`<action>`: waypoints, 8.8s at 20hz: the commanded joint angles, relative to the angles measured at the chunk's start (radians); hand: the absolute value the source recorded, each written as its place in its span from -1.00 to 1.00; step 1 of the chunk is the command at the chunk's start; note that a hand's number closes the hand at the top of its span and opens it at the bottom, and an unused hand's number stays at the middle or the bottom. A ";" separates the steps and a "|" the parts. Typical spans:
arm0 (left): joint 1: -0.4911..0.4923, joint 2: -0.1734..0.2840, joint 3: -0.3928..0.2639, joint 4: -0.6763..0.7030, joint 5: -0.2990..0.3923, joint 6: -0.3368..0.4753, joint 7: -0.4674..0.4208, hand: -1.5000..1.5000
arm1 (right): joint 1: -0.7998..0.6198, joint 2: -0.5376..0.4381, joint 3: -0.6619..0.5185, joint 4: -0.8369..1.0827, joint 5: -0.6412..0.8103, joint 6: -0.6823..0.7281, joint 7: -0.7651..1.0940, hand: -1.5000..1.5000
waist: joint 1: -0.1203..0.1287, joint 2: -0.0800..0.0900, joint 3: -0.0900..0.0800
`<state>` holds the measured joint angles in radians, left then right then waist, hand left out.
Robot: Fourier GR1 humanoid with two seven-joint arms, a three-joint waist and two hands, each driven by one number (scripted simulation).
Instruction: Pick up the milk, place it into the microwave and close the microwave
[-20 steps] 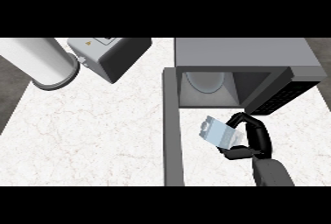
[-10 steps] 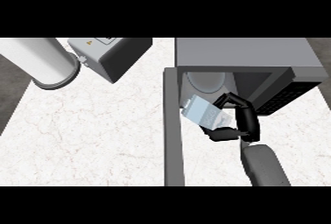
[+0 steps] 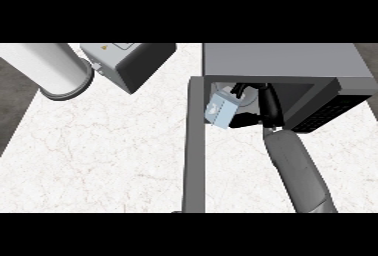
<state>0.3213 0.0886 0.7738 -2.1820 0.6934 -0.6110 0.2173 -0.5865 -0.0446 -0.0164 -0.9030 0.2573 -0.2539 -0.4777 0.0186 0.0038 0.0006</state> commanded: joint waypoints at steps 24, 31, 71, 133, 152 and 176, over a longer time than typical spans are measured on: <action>-0.131 0.053 -0.056 0.115 -0.067 -0.020 -0.007 -1.00 | -0.456 -0.171 -0.144 0.706 0.168 -0.468 -0.129 1.00 | 0.090 0.044 0.003; -0.146 0.057 -0.064 0.146 -0.084 -0.045 -0.027 -1.00 | -0.479 -0.256 -0.134 0.798 0.211 -0.599 -0.023 -1.00 | 0.120 0.058 0.002; -0.237 -0.045 -0.384 0.137 -0.230 -0.113 0.015 1.00 | -0.329 -0.130 -0.370 0.760 -0.069 0.109 -0.369 -1.00 | 0.008 0.009 0.002; -0.886 -0.088 -1.702 1.265 -0.311 0.974 -0.716 1.00 | 0.959 -0.158 -0.093 -1.032 -0.479 0.717 -0.005 -1.00 | -0.158 0.023 -0.007; -1.116 -0.089 -1.678 1.297 0.017 1.331 -0.682 -1.00 | 0.845 -0.316 -0.210 -1.156 -0.547 0.729 0.121 -1.00 | -0.257 0.042 -0.004; -1.205 -0.089 -1.614 1.357 0.268 1.399 -0.793 -1.00 | 0.599 -0.500 -0.356 -1.134 -0.343 0.637 0.125 1.00 | -0.277 0.085 -0.004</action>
<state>-0.8213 -0.0005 -0.9009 -0.8962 0.9209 0.7719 -0.5757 0.0401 -0.5304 -0.3706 -2.0535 -0.0907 0.3840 -0.3559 -0.2594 0.0785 -0.0040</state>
